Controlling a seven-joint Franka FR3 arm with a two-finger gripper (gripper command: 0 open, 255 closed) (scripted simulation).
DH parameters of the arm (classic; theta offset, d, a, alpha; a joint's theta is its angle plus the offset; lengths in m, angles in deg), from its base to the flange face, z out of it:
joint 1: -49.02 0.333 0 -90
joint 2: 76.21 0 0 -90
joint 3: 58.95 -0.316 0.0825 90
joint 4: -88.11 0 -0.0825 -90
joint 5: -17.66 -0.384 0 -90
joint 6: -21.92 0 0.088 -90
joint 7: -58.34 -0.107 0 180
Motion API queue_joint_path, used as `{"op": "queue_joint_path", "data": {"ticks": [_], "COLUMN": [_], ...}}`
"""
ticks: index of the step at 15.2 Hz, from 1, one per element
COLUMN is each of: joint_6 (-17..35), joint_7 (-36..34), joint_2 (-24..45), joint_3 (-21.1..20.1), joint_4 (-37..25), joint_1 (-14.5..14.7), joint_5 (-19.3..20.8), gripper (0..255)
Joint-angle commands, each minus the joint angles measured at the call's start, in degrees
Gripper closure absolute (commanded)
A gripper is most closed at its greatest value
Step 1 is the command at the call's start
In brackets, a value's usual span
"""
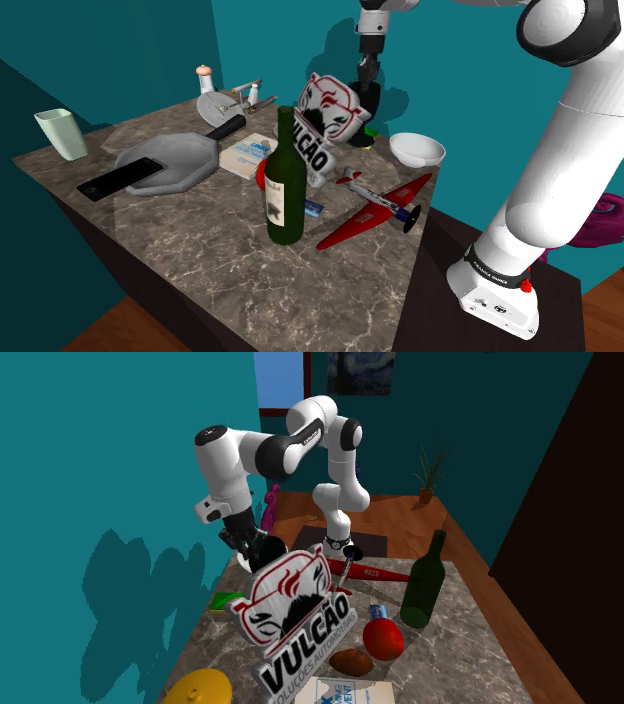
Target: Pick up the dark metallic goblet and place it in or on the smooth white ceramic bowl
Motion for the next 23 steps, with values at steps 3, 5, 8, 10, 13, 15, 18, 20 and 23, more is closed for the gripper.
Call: {"op": "queue_joint_path", "data": {"ticks": [3,5,8,10,13,15,18,20,23], "joint_6": [-3.3,-5.0,-7.5,-9.3,-11.9,-12.2,-13.0,-13.7,-14.9], "joint_7": [-0.1,-0.1,-0.1,0.0,0.0,1.6,4.1,5.8,8.6], "joint_2": [0.1,0.4,1.0,1.5,2.4,-0.6,-4.6,-7.0,-10.3], "joint_3": [0.0,0.0,0.1,0.1,0.2,0.9,2.1,2.9,4.2], "joint_4": [-3.5,-5.4,-8.6,-10.8,-14.3,-11.6,-8.4,-6.8,-4.9], "joint_1": [0.0,-0.1,-0.2,-0.3,-0.5,-1.2,-2.4,-3.2,-4.5], "joint_5": [-0.1,-0.1,-0.3,-0.4,-0.6,0.2,1.5,2.4,3.7], "gripper": [255,255,255,255,255,255,255,255,255]}}
